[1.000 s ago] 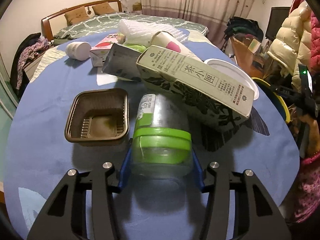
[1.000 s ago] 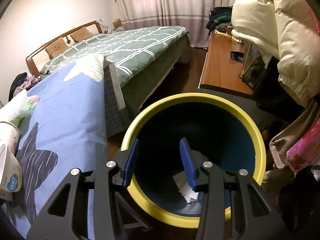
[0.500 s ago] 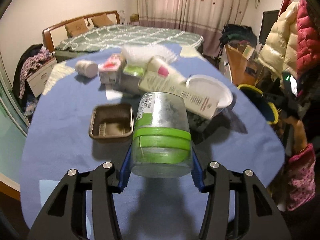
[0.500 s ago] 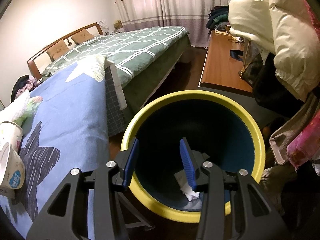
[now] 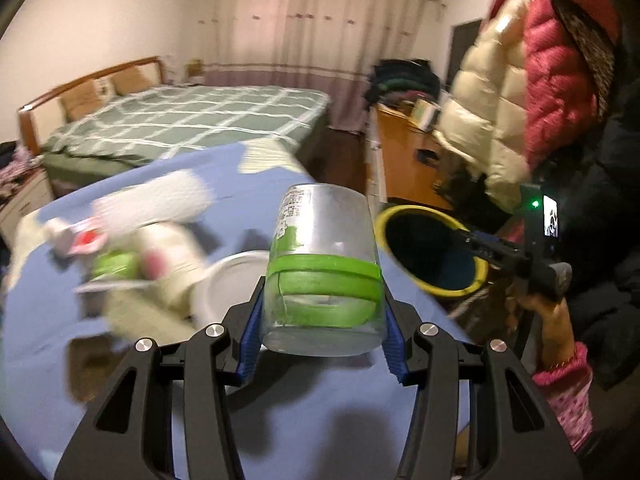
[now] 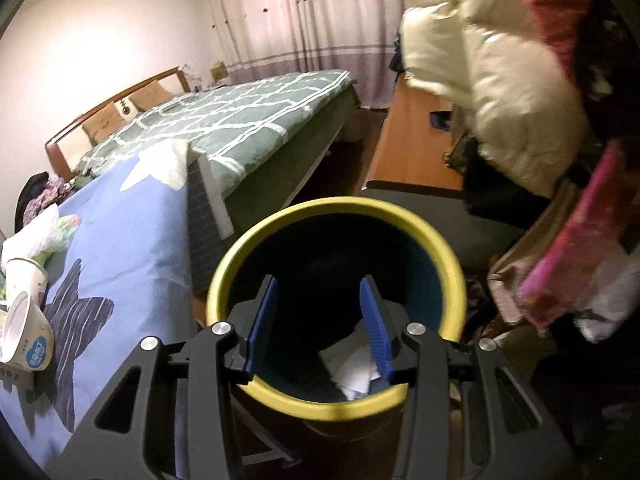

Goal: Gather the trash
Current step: 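Carry the plastic cup with the left gripper over the bin and release, then grasp the white paper bowl by its rim with the right gripper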

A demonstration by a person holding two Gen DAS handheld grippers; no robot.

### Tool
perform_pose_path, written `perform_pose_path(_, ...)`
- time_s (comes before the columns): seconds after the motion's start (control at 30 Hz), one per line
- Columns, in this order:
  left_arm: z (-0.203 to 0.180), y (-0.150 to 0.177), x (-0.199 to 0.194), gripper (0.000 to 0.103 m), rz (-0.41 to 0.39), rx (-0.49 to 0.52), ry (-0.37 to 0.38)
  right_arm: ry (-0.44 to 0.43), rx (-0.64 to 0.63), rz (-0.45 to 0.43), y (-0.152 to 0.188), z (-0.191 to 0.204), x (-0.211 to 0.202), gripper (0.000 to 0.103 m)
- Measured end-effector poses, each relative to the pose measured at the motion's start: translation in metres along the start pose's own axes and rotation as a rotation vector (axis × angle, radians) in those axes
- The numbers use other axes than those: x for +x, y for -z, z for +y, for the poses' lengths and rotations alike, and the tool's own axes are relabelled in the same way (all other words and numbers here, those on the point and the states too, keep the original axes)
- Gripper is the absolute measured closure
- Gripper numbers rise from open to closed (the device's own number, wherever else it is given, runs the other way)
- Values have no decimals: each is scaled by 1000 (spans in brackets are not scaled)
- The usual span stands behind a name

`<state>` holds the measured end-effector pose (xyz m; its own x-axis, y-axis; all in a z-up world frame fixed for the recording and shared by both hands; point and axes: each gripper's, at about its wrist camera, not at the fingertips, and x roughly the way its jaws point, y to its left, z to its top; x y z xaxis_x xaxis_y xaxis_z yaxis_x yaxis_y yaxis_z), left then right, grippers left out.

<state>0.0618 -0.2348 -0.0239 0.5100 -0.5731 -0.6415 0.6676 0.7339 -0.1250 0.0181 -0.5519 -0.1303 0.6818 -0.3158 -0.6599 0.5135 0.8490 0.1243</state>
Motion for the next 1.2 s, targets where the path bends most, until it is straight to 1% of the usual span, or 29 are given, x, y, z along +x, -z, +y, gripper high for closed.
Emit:
perform_pose_path(0.13, -39, -23, 44, 53, 36, 55, 62, 28, 21, -26, 0, -18, -12, 59)
perform_pose_path(0.23, -67, -37, 77, 53, 59, 95, 90, 41, 34, -34, 1, -29, -17, 58)
perform_pose_path(0.37, -105, -53, 125, 53, 119, 137, 137, 55, 50, -34, 4, -42, -19, 58)
perform_pose_path(0.47, -129, -57, 160, 53, 172, 153, 172, 58, 62, -29, 6, -51, -20, 57)
perform_pose_path(0.57, -149, -59, 192, 53, 197, 187, 153, 64, 70, -24, 6, -57, -19, 57)
perform_pose_path(0.7, -163, -57, 227, 53, 229, 210, 130, 77, 82, -18, 8, -63, -18, 56)
perform_pose_path(0.73, -166, -57, 235, 51, 233, 217, 116, 79, 86, -17, 9, -64, -18, 56)
perform_pose_path(0.77, -168, -56, 241, 40, 233, 221, 98, 80, 88, -16, 9, -65, -19, 55)
perform_pose_path(0.8, -168, -56, 244, 31, 233, 220, 88, 81, 92, -15, 10, -65, -19, 53)
perform_pose_path(0.83, -169, -57, 244, 18, 225, 216, 85, 81, 93, -15, 10, -65, -19, 52)
perform_pose_path(0.9, -166, -60, 236, 18, 198, 209, 79, 79, 92, -14, 11, -67, -20, 52)
perform_pose_path(1.0, -155, -68, 207, 18, 149, 185, 78, 63, 82, -10, 12, -61, -20, 52)
perform_pose_path(1.07, -140, -73, 179, 16, 105, 153, 72, 47, 69, -8, 14, -53, -20, 52)
perform_pose_path(1.13, -120, -74, 151, 11, 61, 112, 52, 22, 47, -2, 15, -41, -20, 52)
perform_pose_path(1.2, -96, -70, 123, 10, 26, 74, 22, -2, 26, 0, 16, -27, -22, 52)
